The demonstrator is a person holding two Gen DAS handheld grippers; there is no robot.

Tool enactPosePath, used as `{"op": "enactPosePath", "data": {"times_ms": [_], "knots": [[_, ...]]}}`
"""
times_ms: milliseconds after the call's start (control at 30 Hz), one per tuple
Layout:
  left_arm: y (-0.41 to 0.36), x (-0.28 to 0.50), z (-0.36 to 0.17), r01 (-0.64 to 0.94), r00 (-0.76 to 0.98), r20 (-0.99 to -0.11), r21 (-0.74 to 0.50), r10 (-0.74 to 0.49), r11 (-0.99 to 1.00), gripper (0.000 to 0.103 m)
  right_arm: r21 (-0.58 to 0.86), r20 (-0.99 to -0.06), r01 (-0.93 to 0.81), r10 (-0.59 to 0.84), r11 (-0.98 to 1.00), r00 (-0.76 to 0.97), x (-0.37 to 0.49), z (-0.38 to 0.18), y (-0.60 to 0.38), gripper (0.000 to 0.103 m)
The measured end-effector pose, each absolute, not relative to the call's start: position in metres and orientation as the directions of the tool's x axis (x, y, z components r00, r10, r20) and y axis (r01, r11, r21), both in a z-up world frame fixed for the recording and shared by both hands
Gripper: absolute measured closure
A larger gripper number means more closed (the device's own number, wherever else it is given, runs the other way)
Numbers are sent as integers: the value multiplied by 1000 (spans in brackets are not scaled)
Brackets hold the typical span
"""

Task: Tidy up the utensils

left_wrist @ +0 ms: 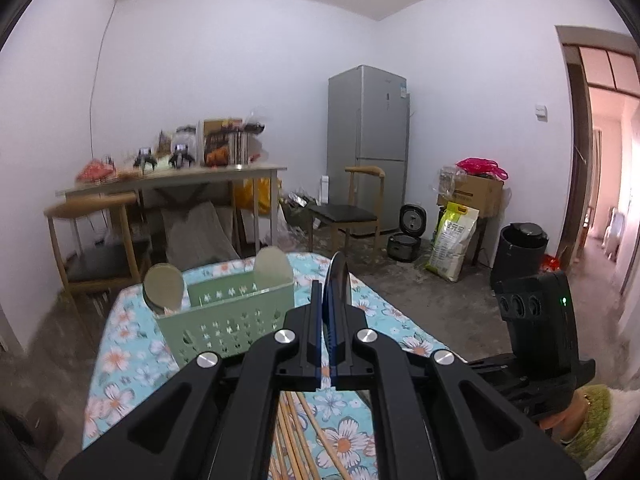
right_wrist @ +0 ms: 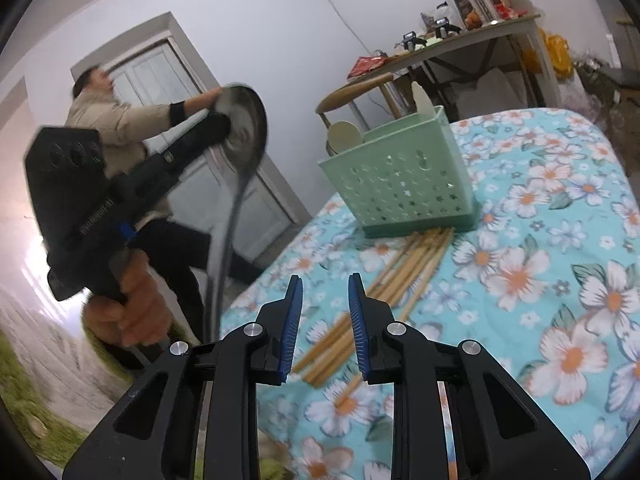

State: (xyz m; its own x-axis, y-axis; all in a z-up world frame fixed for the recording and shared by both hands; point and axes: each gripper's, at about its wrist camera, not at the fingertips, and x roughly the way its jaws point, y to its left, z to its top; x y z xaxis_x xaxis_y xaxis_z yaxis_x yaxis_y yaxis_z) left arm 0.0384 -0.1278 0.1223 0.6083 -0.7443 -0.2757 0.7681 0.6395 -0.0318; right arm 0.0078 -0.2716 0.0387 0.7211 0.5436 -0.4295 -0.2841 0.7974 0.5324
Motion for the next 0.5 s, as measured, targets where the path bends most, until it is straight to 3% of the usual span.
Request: {"op": "enactPosePath", "data": {"times_ms": [267,500], "knots": [[-124,15,148,745,666,-125,66,-735,664,101,345,-478,-286,430,894,766,-22,39,-246,82],[-118,-3,147,740,672,-111,93,-732,666,101,345,-480,-297,439,890,760,-29,37,-242,82]]}}
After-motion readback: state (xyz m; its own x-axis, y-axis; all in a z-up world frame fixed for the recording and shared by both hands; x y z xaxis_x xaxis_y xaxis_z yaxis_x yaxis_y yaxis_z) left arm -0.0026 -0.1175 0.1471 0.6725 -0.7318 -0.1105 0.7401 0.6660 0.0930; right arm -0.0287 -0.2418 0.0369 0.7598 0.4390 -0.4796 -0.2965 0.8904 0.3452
